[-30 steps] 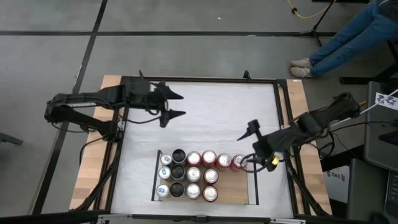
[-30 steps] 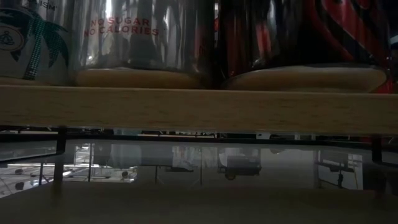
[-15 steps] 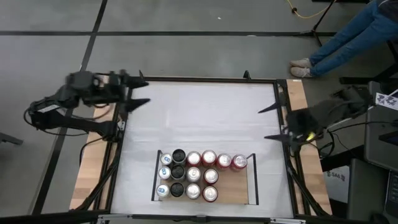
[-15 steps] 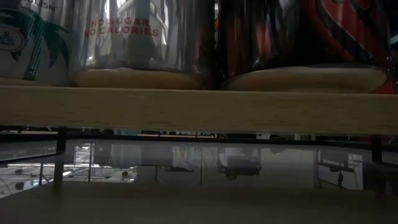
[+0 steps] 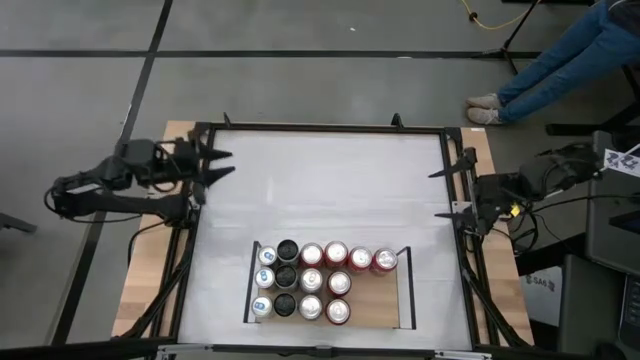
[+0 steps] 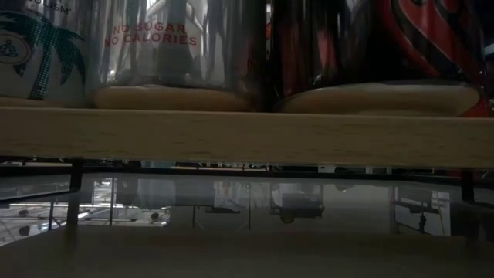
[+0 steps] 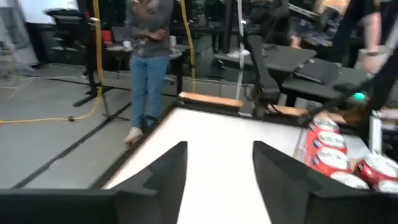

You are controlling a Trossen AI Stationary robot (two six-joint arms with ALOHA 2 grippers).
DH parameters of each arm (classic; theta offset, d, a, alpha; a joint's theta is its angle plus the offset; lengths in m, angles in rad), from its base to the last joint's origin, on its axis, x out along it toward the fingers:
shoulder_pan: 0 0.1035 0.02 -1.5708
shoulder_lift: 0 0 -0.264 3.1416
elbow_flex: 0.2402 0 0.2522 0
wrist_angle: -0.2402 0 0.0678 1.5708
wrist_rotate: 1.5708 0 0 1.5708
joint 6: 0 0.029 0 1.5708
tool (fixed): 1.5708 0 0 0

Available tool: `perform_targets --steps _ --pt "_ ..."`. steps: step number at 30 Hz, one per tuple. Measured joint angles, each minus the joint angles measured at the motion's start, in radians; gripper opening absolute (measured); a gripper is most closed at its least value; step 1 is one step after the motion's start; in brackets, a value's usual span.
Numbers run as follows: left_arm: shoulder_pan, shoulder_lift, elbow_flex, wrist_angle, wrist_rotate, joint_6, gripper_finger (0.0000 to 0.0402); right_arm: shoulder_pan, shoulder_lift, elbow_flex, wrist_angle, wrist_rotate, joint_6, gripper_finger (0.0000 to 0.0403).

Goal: Place canned beverage on shelf
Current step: Return to Home Position

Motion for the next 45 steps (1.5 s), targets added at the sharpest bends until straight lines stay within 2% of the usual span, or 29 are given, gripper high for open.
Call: perform_targets --steps 7,11,16,19,25,38,45 --pt "0.000 -0.063 -0.215 0.125 0.023 0.003 0.0107 0.000 -0.209 -0.276 0.178 -0.001 0.011 0.0392" --pt "0.000 -0.111 -0.297 0.155 0.025 0.003 0.0080 0.000 -0.299 -0.368 0.225 0.020 0.065 0.0392" --pt "0.000 -0.216 -0.401 0.169 0.025 0.003 0.0060 0.000 -0.349 -0.452 0.252 0.032 0.077 0.0392" --pt "0.000 -0.294 -0.476 0.201 0.025 0.002 0.0053 0.000 -0.357 -0.489 0.259 0.067 0.105 0.0392" --pt "0.000 -0.444 -0.588 0.232 0.024 0.024 0.0044 0.000 -0.359 -0.537 0.269 0.070 0.146 0.0392" --pt "0.000 -0.443 -0.742 0.363 0.025 0.046 0.0039 0.000 -0.384 -0.655 0.380 0.076 0.169 0.0392" --pt "0.000 -0.443 -0.802 0.516 0.034 0.048 0.0038 -0.001 -0.428 -0.747 0.429 0.064 0.236 0.0377"
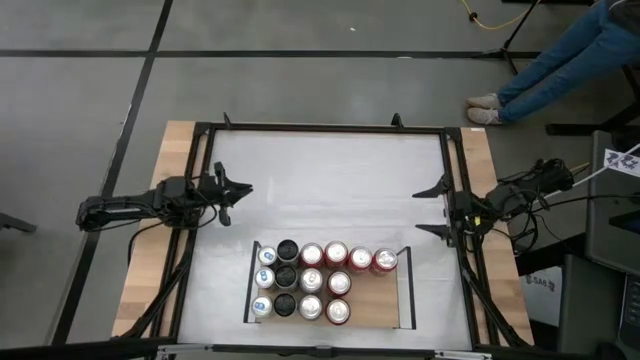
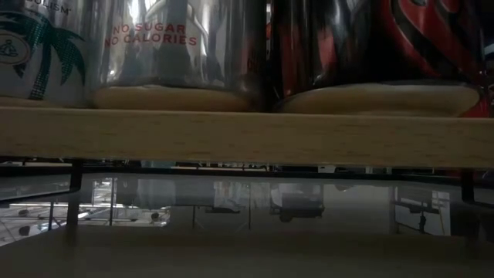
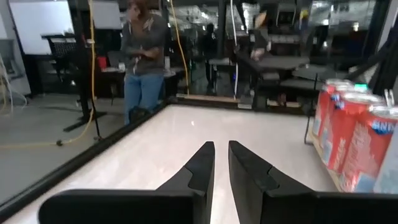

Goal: Place canned beverage on shelf
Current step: Return to Home Position

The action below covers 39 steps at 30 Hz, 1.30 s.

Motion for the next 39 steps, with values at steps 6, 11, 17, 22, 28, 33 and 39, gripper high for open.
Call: perform_targets --steps 6,11,17,22,28,33,39 --pt "0.000 0.000 -0.008 0.015 -0.005 0.004 0.0038 -0.050 -0.028 -0.045 0.002 -0.039 0.025 0.0302" --pt "0.000 0.000 -0.008 0.015 -0.005 0.004 0.0038 -0.128 -0.044 -0.085 0.007 -0.093 0.028 0.0216" --pt "0.000 0.000 -0.008 0.015 -0.006 0.004 0.0038 -0.243 -0.076 -0.154 0.061 -0.191 0.031 0.0113" --pt "0.000 0.000 -0.008 0.015 -0.008 0.004 0.0039 -0.323 -0.147 -0.180 0.048 -0.247 0.033 0.0040" --pt "0.000 0.000 -0.008 0.015 -0.013 0.004 0.0039 -0.373 -0.235 -0.236 0.047 -0.295 0.025 0.0010" --pt "0.000 -0.001 -0.008 0.016 -0.014 0.004 0.0039 -0.378 -0.237 -0.264 0.052 -0.307 0.029 0.0020" --pt "0.000 -0.001 -0.008 0.016 -0.014 0.004 0.0039 -0.378 -0.236 -0.288 0.085 -0.301 0.023 0.0002"
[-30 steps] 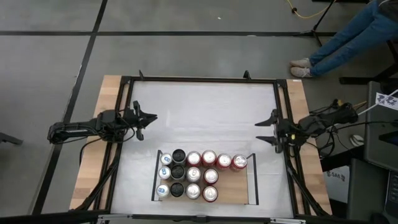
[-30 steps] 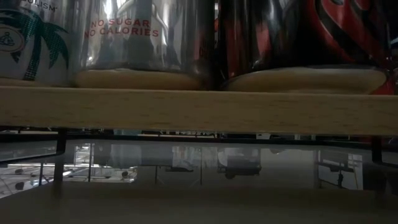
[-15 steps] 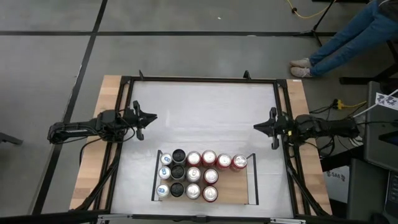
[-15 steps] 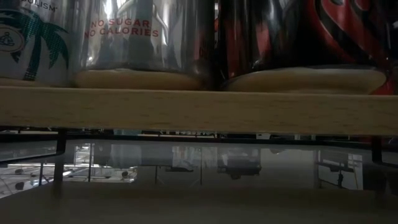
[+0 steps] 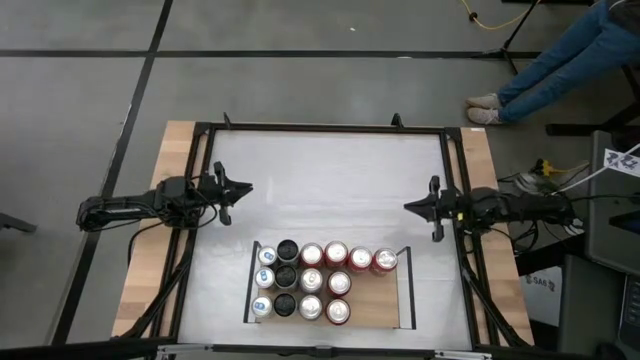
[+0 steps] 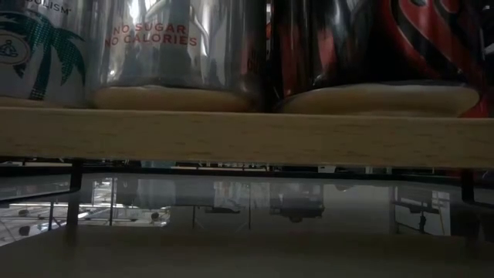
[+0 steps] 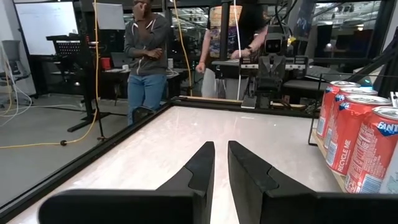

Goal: Place canned beverage on shelf
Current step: Return to Home Position

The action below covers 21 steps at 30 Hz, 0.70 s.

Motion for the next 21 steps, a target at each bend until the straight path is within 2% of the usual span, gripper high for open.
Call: perform_targets --steps 12,21 --pt "0.000 0.000 0.000 0.000 0.000 0.001 0.0039 0.000 0.000 -0.097 0.241 -0.009 -0.078 0.0001" --pt "0.000 0.000 0.000 0.000 0.000 0.001 0.0039 0.000 0.002 -0.098 0.239 -0.009 -0.080 0.0001"
